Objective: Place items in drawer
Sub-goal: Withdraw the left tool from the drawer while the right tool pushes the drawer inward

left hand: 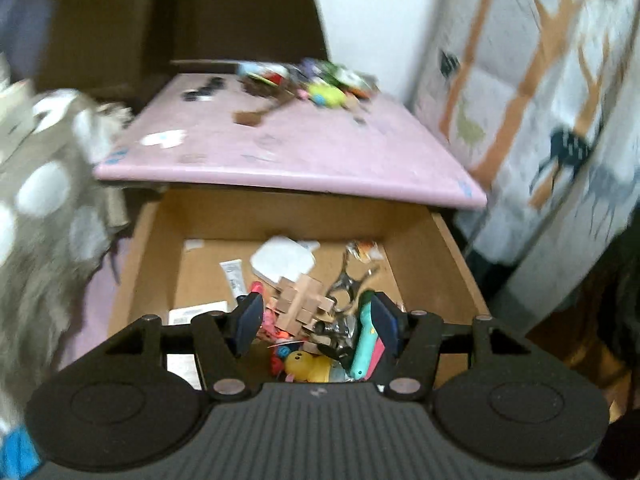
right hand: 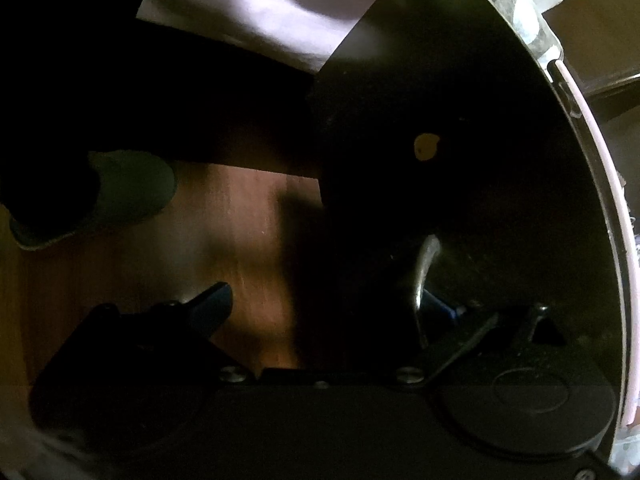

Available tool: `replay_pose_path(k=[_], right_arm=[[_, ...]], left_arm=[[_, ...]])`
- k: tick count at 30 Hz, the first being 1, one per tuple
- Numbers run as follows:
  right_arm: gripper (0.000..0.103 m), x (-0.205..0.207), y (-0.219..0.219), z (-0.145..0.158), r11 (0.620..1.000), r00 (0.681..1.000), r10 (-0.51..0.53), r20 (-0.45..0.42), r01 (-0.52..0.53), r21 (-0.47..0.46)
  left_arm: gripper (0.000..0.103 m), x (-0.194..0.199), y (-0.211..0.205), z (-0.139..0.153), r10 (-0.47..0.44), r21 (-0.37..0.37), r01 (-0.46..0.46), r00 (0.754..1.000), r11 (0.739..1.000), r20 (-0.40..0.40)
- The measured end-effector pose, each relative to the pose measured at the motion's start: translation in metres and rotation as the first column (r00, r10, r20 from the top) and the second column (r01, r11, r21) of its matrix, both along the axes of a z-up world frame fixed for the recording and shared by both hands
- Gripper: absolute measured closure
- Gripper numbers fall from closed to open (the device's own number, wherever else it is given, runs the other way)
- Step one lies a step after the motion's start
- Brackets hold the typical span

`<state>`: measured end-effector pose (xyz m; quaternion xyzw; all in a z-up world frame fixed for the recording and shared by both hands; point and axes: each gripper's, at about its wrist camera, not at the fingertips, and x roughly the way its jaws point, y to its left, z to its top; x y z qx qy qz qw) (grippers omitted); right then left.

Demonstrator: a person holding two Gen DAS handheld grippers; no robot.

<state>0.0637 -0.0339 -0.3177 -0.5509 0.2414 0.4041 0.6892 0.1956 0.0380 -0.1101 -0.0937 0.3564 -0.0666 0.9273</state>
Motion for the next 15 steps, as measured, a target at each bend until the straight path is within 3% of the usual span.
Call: replay_pose_path(k=[5, 8, 13, 15], right_arm=[[0.006, -0.007, 0.006, -0.007, 0.999, 0.997, -0.032, 0.07, 0.034, -0.036], [0.008, -0.008, 0.007, -0.01, 0.998, 0.994, -0.028, 0.105, 0.034, -0.056], [0.029, -0.016, 0.0, -0.009, 0.998, 0.981, 0.003, 0.192, 0.01, -0.066], [0.037, -0.017, -0.001, -0.008, 0.997, 0.977, 0.01, 0.215, 0.006, -0.076]], left_arm=[[0.045, -0.01, 0.034, -0.005, 0.063, -0.098, -0.063, 0.998, 0.993, 0.003], [0.045, -0.016, 0.048, -0.005, 0.073, -0.109, -0.071, 0.997, 0.992, 0.011], [0.045, -0.026, 0.063, -0.002, 0.072, -0.057, -0.069, 0.996, 0.996, 0.05], [0.045, -0.028, 0.07, 0.0, 0.082, -0.081, -0.077, 0.995, 0.994, 0.062]])
